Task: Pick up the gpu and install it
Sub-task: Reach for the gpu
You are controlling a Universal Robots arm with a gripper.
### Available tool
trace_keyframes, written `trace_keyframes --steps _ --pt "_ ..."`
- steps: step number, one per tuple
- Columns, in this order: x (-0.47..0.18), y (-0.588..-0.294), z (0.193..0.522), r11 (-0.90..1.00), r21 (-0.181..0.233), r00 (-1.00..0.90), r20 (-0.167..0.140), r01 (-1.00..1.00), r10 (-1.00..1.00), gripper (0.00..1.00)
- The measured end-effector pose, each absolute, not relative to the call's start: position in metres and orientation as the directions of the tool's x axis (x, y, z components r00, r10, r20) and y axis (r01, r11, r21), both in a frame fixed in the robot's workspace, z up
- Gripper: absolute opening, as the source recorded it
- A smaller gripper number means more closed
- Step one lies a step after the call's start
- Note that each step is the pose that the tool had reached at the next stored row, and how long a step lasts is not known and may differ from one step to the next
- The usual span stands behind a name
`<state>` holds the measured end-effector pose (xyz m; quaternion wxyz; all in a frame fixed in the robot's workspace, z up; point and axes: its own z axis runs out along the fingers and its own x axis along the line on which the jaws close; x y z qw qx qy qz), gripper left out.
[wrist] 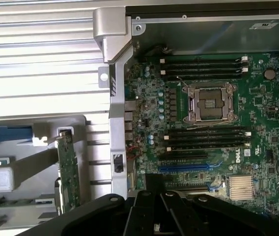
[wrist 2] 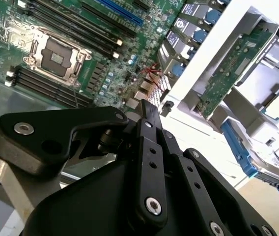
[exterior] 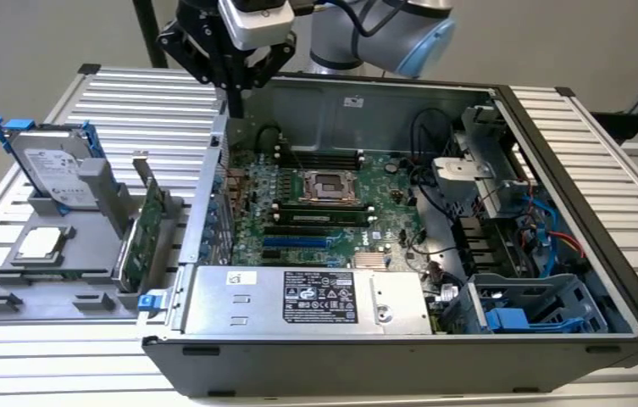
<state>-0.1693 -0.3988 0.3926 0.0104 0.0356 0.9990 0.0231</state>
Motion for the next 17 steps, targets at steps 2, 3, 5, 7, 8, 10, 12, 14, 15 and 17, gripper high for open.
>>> trace_keyframes --steps 2,3,5,7,8,10,12,14,15,17 --pt "-0.171 -0.399 0.393 0.996 0.047 -0.997 -0.019 0.071 0.071 0.00" --pt "-0.173 -0.399 0.393 0.996 0.047 -0.997 -0.019 0.071 0.071 0.00" --pt "-0.174 -0.399 0.393 0.996 0.047 -0.997 -0.019 0.070 0.071 0.00" --pt "-0.177 -0.399 0.393 0.996 0.047 -0.997 -0.019 0.070 0.071 0.00" --pt "-0.178 -0.399 0.393 0.996 0.047 -0.997 -0.019 0.070 0.071 0.00" --pt "-0.180 -0.399 0.393 0.996 0.047 -0.997 -0.019 0.070 0.071 0.00" --pt "-0.182 -0.399 0.393 0.996 0.047 -0.997 -0.019 0.071 0.071 0.00" --pt "-0.184 -0.399 0.393 0.996 0.047 -0.997 -0.019 0.071 0.071 0.00" --pt "-0.185 -0.399 0.393 0.996 0.047 -0.997 -0.019 0.071 0.071 0.00" --pt "-0.188 -0.399 0.393 0.996 0.047 -0.997 -0.019 0.071 0.071 0.00"
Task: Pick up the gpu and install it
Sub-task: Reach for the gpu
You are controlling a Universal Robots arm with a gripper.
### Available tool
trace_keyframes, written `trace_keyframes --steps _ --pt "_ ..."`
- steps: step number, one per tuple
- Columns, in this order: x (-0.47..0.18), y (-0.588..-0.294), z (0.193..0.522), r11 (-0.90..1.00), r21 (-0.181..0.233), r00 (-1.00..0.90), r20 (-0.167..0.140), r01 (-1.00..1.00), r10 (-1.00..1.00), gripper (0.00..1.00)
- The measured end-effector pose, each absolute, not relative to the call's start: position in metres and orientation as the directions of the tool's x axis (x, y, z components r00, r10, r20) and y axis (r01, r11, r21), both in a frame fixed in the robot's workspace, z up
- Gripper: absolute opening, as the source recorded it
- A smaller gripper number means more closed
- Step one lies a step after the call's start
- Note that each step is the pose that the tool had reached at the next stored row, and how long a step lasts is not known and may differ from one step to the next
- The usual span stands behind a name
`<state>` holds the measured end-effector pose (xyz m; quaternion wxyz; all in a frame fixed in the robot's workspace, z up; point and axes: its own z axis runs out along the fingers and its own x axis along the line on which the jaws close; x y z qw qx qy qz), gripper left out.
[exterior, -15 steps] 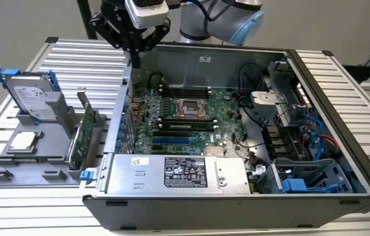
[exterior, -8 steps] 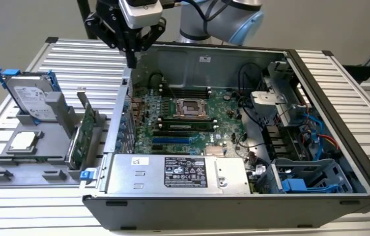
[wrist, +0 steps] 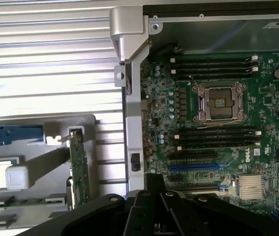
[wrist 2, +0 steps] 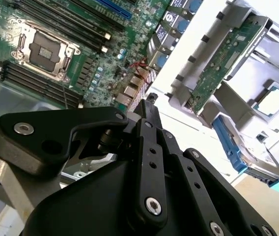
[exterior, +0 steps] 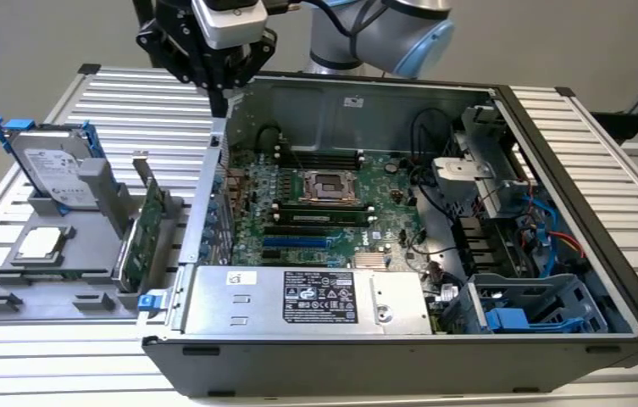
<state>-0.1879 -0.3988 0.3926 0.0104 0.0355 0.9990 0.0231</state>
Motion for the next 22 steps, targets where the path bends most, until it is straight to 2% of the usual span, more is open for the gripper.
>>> trace_keyframes --steps 22 --pt "-0.219 -0.399 0.393 0.996 0.047 -0.997 -0.019 0.070 0.071 0.00"
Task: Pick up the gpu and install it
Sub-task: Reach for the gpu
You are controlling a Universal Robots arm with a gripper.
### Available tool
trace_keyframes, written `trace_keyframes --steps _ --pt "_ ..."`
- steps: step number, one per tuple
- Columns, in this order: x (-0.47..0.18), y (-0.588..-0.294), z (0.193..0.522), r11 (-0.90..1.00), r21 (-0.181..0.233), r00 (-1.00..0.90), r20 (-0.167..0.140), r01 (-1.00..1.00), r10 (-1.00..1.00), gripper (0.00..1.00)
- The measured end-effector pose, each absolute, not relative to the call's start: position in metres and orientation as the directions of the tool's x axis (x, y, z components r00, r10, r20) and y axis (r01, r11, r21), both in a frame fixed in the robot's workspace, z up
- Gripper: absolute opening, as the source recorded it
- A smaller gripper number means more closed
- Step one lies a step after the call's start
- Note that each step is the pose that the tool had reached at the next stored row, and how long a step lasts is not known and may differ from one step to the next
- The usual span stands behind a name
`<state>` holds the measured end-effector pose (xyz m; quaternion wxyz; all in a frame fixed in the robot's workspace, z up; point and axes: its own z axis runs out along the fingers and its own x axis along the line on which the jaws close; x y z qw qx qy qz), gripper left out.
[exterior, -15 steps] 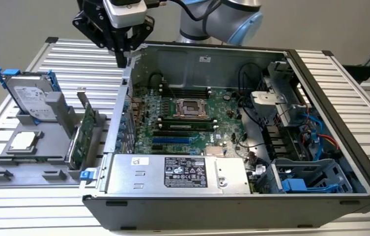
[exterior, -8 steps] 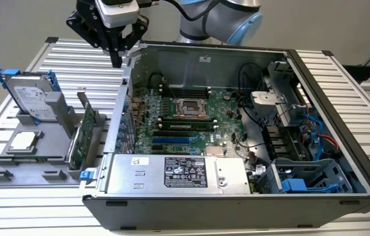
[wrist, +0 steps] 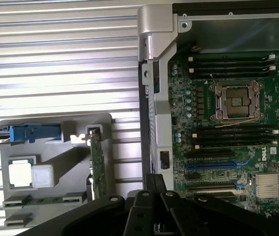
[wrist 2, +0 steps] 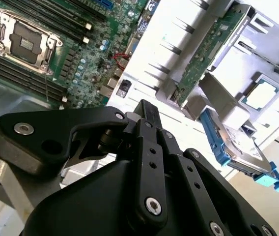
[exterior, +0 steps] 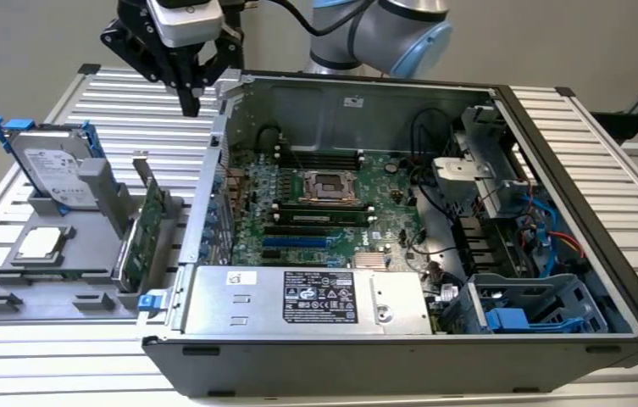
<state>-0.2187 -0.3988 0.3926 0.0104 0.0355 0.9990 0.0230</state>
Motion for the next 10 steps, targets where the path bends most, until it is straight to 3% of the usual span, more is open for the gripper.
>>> trace_keyframes --steps 10 --pt "-0.234 -0.399 0.393 0.996 0.047 -0.997 -0.019 0.070 0.071 0.00"
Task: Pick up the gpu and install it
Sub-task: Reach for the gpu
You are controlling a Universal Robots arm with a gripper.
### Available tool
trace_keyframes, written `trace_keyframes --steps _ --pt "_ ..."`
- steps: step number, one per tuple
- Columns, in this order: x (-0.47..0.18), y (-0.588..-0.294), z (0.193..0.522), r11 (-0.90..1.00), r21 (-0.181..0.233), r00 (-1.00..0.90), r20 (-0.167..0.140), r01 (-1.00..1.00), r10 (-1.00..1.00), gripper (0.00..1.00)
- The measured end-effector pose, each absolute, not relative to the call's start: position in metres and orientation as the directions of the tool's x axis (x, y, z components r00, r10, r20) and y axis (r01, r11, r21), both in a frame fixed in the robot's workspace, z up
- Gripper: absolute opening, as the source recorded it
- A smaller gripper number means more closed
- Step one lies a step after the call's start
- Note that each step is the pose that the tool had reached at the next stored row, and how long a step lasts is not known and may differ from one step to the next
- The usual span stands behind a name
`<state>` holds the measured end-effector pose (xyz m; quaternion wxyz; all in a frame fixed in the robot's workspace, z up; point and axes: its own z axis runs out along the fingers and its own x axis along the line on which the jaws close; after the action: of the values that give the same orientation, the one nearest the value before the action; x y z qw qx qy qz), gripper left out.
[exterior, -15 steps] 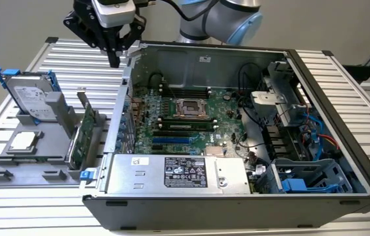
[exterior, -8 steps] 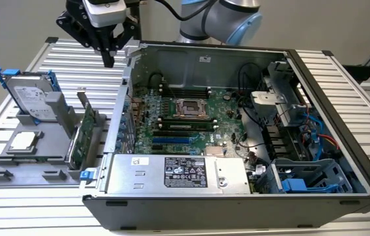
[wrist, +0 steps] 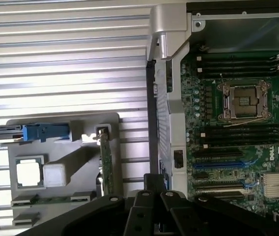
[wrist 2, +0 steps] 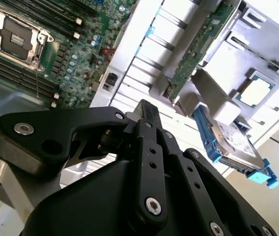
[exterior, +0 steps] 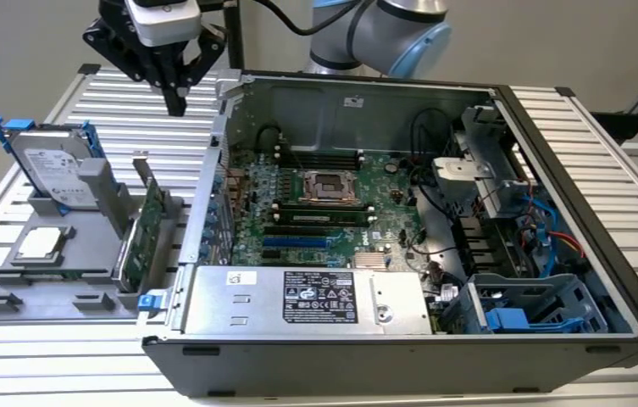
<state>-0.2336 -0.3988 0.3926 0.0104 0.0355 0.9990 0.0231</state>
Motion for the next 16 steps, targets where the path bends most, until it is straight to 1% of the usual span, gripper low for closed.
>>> trace_keyframes --steps 16 --pt "-0.258 -0.399 0.393 0.996 0.047 -0.997 -0.019 0.070 0.071 0.00"
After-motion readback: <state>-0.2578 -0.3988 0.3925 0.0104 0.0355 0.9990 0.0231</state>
